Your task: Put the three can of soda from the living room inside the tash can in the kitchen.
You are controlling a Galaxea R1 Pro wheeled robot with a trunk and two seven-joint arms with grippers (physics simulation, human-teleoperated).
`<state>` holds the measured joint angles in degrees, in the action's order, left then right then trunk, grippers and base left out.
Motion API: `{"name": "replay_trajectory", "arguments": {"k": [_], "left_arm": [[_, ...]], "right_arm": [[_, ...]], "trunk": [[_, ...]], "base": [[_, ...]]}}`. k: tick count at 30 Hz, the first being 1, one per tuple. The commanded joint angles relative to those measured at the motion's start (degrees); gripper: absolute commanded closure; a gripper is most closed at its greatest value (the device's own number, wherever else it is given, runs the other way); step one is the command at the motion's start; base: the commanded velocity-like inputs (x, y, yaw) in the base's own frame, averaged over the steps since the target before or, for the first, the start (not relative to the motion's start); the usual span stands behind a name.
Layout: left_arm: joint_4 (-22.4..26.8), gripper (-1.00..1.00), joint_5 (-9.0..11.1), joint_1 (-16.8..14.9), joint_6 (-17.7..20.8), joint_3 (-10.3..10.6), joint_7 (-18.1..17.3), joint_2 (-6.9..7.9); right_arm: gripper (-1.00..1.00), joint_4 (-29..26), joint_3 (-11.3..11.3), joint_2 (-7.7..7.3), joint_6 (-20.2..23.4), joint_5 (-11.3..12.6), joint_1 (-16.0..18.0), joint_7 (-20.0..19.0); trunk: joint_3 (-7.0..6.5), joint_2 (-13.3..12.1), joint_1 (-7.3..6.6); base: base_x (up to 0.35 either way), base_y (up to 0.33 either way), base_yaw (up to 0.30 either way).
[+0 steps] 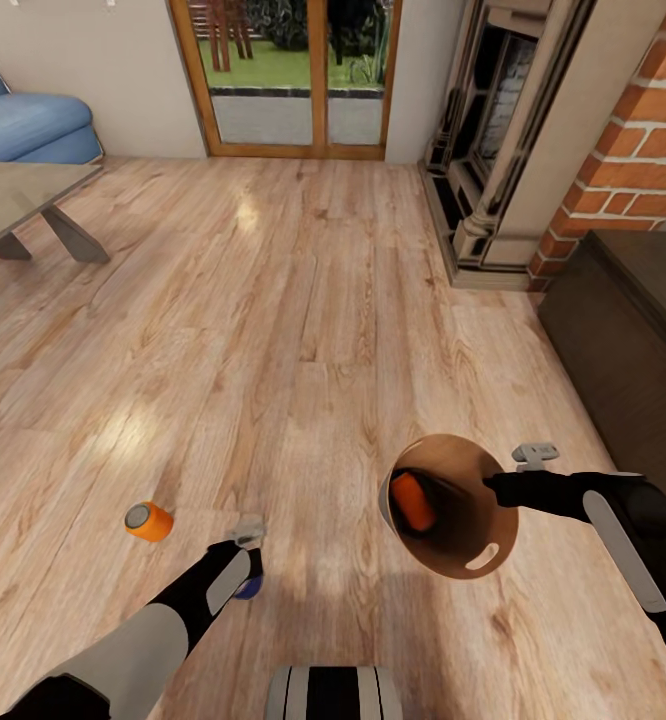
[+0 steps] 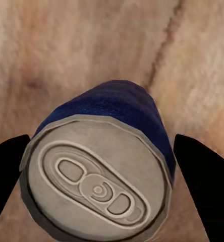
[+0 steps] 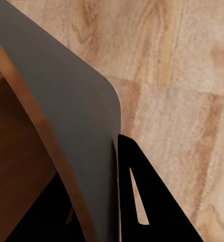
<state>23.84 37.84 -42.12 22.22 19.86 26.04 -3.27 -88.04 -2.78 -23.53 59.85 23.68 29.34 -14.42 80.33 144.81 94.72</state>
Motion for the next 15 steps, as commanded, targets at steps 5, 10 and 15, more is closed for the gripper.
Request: {"name": "replay_trajectory", "arguments": {"k": [5, 10, 15], "left_arm": [[-0.1, 1.0, 0.1, 0.1, 0.3, 0.0, -0.1, -0.15], [-0.3, 1.0, 0.5, 0.5, 0.4, -0.1, -0.1, -0.21], [-0.3, 1.0, 0.6, 0.9, 0.2, -0.1, -0.1, -0.31]], "right_arm": [[1.0, 0.0, 0.0, 0.05, 0.1, 1.7, 0.0, -0.3], [1.0, 0.0, 0.0, 0.06, 0.1, 1.6, 0.0, -0.3], [1.0, 0.1, 0.0, 0.06, 0.1, 1.6, 0.0, -0.3]], "trunk": [[0.0, 0.0, -0.01], [0.0, 0.0, -0.01], [-0.89, -0.1, -0.11]], "base": [[0.0, 0.0, 0.0], [0.0, 0.0, 0.0], [0.0, 0.0, 0.0]]}}
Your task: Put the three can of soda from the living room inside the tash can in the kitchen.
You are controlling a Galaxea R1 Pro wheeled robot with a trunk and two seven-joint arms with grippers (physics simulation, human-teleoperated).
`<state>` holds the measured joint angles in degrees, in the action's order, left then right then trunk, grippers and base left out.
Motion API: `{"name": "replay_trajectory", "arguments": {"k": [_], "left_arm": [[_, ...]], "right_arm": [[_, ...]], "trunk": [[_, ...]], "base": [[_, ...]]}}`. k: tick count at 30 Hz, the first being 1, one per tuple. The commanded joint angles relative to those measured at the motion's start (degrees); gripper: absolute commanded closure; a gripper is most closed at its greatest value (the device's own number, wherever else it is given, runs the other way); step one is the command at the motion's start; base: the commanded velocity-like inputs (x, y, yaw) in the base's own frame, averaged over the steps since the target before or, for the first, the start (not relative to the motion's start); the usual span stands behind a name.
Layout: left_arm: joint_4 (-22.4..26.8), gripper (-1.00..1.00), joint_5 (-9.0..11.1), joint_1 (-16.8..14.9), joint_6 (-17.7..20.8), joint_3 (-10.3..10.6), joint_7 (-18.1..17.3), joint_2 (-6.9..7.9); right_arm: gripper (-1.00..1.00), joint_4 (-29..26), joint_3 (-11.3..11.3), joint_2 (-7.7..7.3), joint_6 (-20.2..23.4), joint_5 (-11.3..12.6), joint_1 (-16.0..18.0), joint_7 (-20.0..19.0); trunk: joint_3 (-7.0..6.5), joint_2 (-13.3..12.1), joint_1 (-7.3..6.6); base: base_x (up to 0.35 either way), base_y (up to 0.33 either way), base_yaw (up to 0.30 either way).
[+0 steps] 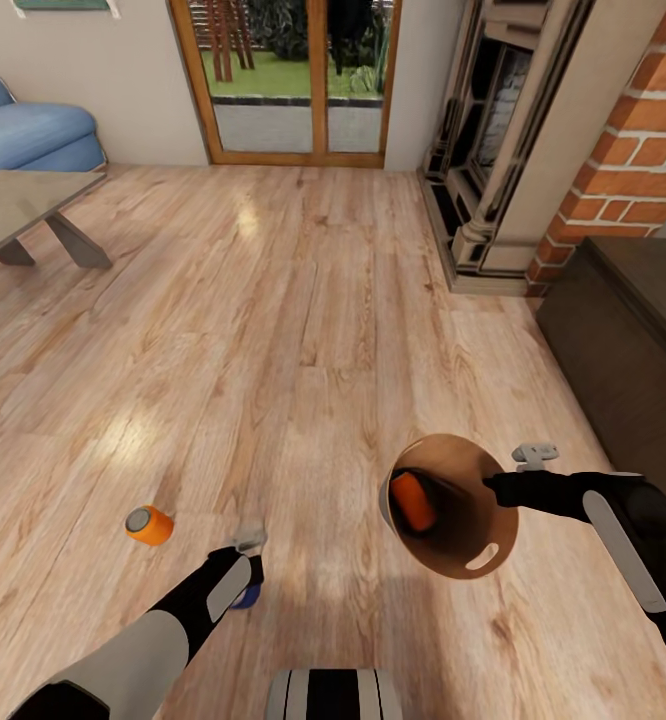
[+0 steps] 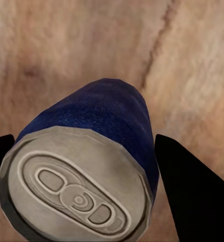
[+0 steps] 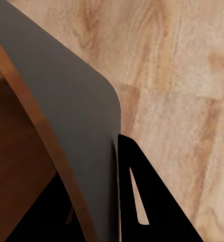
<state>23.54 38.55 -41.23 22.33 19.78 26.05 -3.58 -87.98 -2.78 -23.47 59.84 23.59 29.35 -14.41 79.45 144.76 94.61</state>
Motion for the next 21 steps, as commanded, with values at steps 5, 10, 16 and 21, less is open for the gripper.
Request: {"name": "replay_trajectory", "arguments": {"k": [5, 10, 16, 21], "left_arm": [[0.8, 1.0, -0.1, 0.6, -0.1, -0.1, -0.1, -0.02], [1.7, 1.0, -0.1, 0.9, -0.2, -0.2, 0.0, -0.02], [11.9, 1.0, -0.1, 4.7, 1.0, -0.6, 0.4, 0.66], [35.7, 1.0, -0.2, 9.6, 10.4, -2.2, 4.6, 1.09]], "right_arm": [[1.0, 0.0, 0.0, 0.02, 0.2, 1.7, 0.0, -0.3], [1.0, 0.3, 0.0, 0.1, 0.2, 1.7, 0.1, -0.2], [1.0, 2.1, 0.0, 0.42, 0.2, 1.7, 0.3, -0.1], [1.0, 9.1, 0.0, 0.79, 0.2, 1.4, 1.3, 0.2]], "trunk": [[-1.12, -0.1, -0.13], [-2.22, -0.1, -0.26], [-3.55, -0.2, -0.41], [-4.66, -0.3, -0.54]], "base": [[0.0, 0.0, 0.0], [0.0, 0.0, 0.0], [0.0, 0.0, 0.0], [0.0, 0.0, 0.0]]}}
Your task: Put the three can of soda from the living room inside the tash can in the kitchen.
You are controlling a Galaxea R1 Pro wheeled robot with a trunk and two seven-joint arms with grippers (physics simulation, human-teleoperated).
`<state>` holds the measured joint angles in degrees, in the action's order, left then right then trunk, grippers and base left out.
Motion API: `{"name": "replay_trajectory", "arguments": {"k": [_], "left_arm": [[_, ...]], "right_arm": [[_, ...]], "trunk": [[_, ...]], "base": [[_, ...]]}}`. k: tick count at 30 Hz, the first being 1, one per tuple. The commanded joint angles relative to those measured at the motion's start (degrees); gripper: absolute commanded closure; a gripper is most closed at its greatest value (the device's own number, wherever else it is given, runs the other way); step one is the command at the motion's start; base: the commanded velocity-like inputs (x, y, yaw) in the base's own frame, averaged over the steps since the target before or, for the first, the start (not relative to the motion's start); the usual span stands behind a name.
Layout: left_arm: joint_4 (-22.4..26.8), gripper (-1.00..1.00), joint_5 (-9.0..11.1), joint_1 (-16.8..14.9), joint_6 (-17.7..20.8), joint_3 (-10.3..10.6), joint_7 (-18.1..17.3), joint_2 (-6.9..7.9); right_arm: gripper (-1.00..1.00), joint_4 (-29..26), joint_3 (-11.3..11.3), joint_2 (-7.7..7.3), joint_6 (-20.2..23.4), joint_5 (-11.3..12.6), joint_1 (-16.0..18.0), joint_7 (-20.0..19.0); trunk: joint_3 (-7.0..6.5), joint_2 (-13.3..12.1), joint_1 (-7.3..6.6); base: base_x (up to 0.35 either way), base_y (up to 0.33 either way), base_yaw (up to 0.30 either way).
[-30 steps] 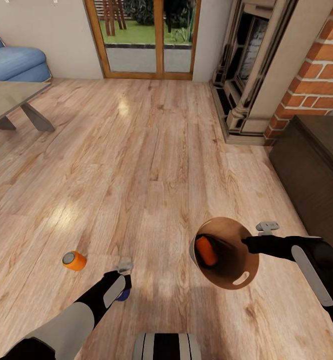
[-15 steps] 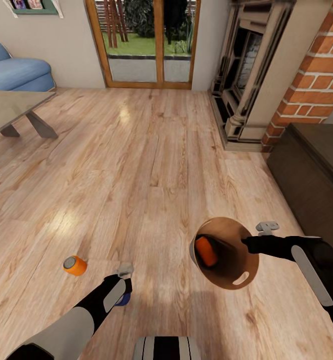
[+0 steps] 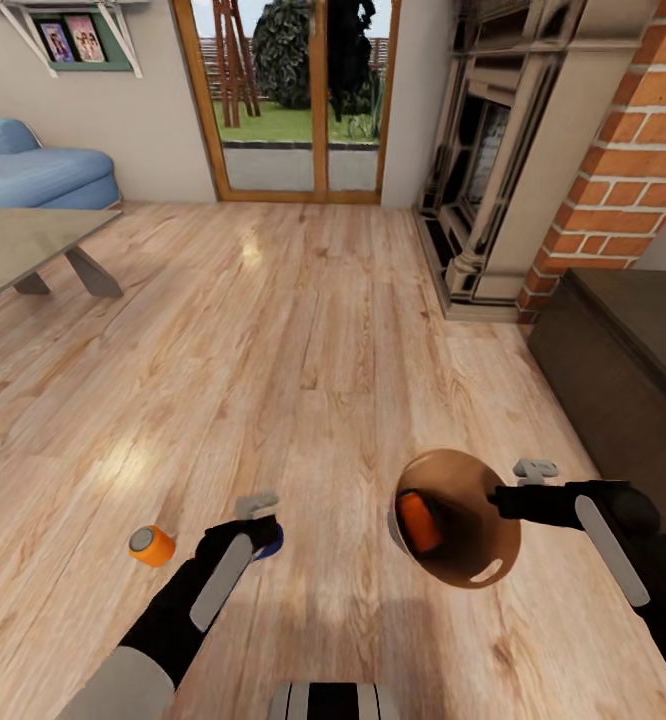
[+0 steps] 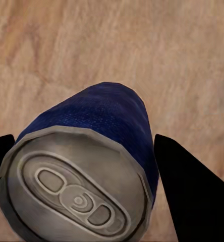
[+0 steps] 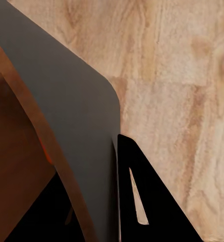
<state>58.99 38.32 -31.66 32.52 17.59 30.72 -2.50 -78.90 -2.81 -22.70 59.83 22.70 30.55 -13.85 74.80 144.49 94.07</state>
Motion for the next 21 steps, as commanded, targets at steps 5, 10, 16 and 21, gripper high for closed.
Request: {"name": "replay_trajectory", "arguments": {"k": [5, 10, 16, 21], "left_arm": [[27.0, 1.0, 2.8, 1.6, 10.1, -2.3, 6.6, -1.89], [32.1, 1.0, 5.8, 0.8, 13.3, 0.5, 8.6, -4.68], [33.0, 1.0, 10.1, -1.5, 15.1, 6.7, 8.9, -6.5], [30.7, 1.0, 19.8, -5.6, 15.7, 12.6, 9.3, -6.64]], "right_arm": [[1.0, 12.7, -0.2, 0.47, 0.2, 2.1, 5.0, 0.3], [1.0, 17.0, -0.5, 4.47, 0.2, 1.9, 6.5, 7.6], [1.0, 17.8, -1.0, 7.52, 0.2, 2.0, 6.6, 12.7], [1.0, 17.3, -5.6, 8.47, 0.2, 2.1, 6.3, 13.2]], "trunk": [[-1.12, -0.1, -0.13], [-2.22, -0.1, -0.26], [-3.55, -0.2, -0.41], [-4.66, -0.3, -0.54]], "base": [[0.0, 0.0, 0.0], [0.0, 0.0, 0.0], [0.0, 0.0, 0.0], [0.0, 0.0, 0.0]]}}
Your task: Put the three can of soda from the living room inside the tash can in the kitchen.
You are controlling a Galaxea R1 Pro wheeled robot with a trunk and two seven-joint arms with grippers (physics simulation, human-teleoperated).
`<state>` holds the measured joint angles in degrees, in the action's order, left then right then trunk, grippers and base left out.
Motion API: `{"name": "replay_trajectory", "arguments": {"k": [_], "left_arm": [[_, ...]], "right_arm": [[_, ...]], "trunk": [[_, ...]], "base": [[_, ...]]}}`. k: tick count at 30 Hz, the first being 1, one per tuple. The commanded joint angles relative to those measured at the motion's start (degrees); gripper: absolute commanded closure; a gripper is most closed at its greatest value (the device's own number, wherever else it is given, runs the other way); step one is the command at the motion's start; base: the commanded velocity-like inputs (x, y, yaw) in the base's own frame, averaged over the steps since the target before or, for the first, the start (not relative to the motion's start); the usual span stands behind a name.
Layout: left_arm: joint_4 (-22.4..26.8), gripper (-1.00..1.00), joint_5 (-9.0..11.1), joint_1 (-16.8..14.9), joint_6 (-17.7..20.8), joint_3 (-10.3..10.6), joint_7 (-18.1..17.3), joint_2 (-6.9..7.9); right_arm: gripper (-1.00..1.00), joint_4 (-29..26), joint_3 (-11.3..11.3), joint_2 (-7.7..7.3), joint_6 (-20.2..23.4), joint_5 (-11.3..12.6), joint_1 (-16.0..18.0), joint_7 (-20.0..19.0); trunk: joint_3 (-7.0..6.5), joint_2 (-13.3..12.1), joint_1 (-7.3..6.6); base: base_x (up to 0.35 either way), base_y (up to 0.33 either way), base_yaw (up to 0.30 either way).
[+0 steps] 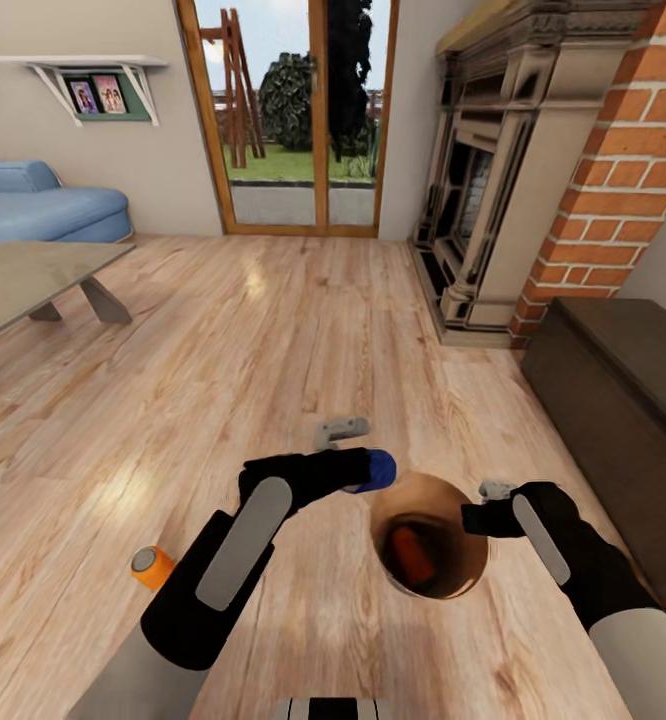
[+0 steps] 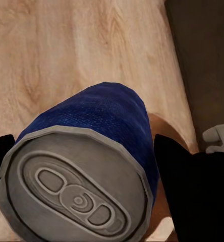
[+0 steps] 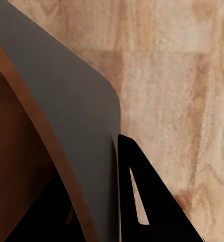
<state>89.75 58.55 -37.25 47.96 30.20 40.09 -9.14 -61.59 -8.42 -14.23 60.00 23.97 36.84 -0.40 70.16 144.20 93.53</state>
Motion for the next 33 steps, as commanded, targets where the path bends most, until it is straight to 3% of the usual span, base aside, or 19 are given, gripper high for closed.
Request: {"name": "replay_trajectory", "arguments": {"k": [1, 3, 9, 12, 17, 22, 27, 30, 33], "left_arm": [[-0.6, 1.0, 0.0, -0.4, 0.3, 0.5, -0.1, -0.05], [-2.8, 1.0, 1.5, -1.8, 0.9, 3.1, -0.1, -0.19], [-7.2, 1.0, 4.7, -3.8, 2.3, 6.3, -0.1, -0.32], [-14.2, 1.0, 5.2, -5.2, 2.8, 8.2, -0.3, -0.39], [-21.4, 1.0, 5.4, -6.1, 2.9, 9.0, -0.9, -0.54], [-22.7, 1.0, 5.4, -6.2, 2.9, 9.1, -1.2, -0.54], [-22.7, 1.0, 5.4, -6.3, 2.9, 9.1, -1.5, -0.58], [-22.7, 1.0, 5.4, -6.3, 2.8, 9.1, -2.3, -0.55], [-22.7, 1.0, 5.4, -6.3, 2.5, 10.7, -2.8, -0.53]], "right_arm": [[1.0, -0.1, -0.3, 0.07, 0.0, 0.8, 0.0, -0.2], [1.0, -0.2, -1.5, 0.7, 0.0, 0.8, -0.1, -0.1], [1.0, -0.3, -2.2, 1.63, 0.0, 0.7, -0.2, -0.1], [1.0, -1.3, -2.2, 1.68, 0.0, 0.8, -0.3, -0.1], [1.0, -5.5, -2.2, 1.61, 0.0, 0.8, -1.7, -0.1], [1.0, -7.7, -2.6, 1.73, 0.0, 0.9, -3.2, -0.1], [1.0, -8.1, -4.9, 1.95, 0.0, 1.0, -3.8, -0.2], [1.0, -8.2, -6.3, 2.84, 0.0, 1.0, -4.1, -0.2], [1.0, -8.2, -7.1, 3.35, 0.0, 1.0, -4.3, -0.2]], "trunk": [[-0.24, 0.0, -0.03], [-0.68, 0.0, -0.08], [-2.01, -0.1, -0.24], [-2.67, -0.2, -0.31], [-3.78, -0.2, -0.44], [-4.89, -0.3, -0.57], [-6.0, -0.4, -0.7], [-6.22, -0.4, -0.73], [-6.22, -0.4, -0.73]], "base": [[0.0, 0.0, 0.0], [0.0, 0.0, 0.0], [0.0, 0.0, 0.0], [0.0, 0.0, 0.0], [0.0, 0.0, 0.0], [0.0, 0.0, 0.0], [0.0, 0.0, 0.0], [0.0, 0.0, 0.0], [0.0, 0.0, 0.0]]}}
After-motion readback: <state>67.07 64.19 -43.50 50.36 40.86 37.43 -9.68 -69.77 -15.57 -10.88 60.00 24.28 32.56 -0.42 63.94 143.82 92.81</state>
